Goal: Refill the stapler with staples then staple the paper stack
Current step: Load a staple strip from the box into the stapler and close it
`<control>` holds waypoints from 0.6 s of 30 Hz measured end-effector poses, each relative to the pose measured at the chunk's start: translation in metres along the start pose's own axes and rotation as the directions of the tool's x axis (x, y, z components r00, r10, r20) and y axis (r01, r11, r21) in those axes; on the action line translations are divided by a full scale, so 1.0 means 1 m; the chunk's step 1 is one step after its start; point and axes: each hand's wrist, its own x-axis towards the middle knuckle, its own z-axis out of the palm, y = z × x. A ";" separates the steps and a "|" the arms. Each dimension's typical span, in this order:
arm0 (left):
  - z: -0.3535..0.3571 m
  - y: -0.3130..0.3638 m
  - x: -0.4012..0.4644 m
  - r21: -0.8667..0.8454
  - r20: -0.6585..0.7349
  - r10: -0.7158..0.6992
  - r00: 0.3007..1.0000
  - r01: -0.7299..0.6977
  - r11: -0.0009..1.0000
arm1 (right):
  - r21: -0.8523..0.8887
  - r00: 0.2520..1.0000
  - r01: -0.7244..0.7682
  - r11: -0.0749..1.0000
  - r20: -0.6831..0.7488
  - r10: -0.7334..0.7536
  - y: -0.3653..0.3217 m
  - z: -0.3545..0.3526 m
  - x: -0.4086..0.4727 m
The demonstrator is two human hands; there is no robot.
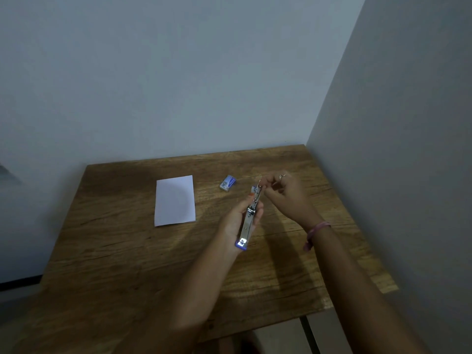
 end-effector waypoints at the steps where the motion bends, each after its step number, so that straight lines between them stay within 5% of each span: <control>1: 0.000 -0.001 0.001 0.004 -0.010 0.000 1.000 0.000 1.000 | -0.001 1.000 -0.011 1.000 0.002 0.011 0.001 0.002 -0.002; 18: 0.004 -0.012 0.013 -0.105 -0.072 0.026 0.997 -0.033 0.994 | 0.269 0.999 -0.019 0.963 -0.022 0.026 -0.001 0.013 -0.027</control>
